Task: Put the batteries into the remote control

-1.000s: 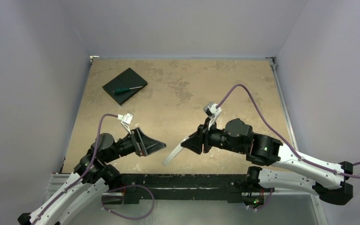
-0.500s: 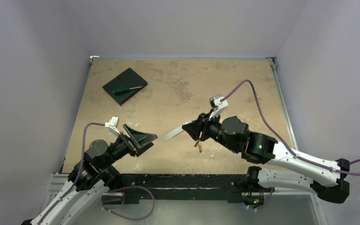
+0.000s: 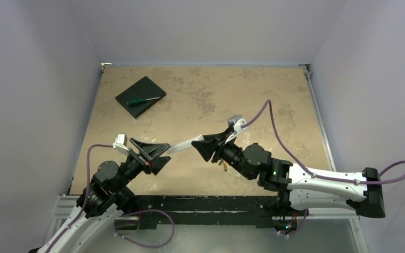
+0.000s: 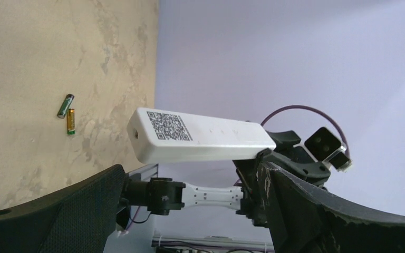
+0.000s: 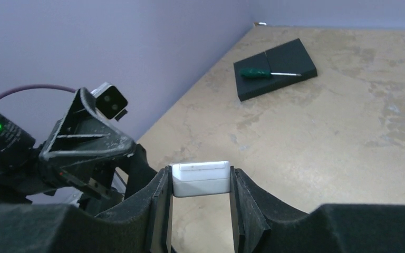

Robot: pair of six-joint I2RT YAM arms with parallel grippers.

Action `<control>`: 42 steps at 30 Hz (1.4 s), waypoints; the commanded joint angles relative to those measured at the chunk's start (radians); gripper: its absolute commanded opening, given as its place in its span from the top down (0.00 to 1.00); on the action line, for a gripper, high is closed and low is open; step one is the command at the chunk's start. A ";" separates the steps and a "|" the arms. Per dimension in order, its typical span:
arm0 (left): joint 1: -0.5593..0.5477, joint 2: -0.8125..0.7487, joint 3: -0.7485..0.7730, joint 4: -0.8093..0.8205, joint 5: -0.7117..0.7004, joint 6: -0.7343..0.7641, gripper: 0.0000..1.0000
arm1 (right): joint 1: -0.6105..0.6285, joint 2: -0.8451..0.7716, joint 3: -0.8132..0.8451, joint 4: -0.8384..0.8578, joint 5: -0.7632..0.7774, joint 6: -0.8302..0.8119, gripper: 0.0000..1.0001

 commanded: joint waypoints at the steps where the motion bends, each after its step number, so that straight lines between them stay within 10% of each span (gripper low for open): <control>1: 0.000 -0.020 -0.023 0.079 -0.045 -0.050 0.02 | 0.065 0.005 -0.040 0.292 0.099 -0.128 1.00; 22: 0.002 0.005 -0.086 0.266 -0.014 -0.086 0.07 | 0.253 0.243 -0.319 1.255 0.159 -0.588 1.00; 42: 0.001 0.031 -0.120 0.428 0.021 -0.096 0.66 | 0.281 0.391 -0.371 1.490 0.187 -0.633 1.00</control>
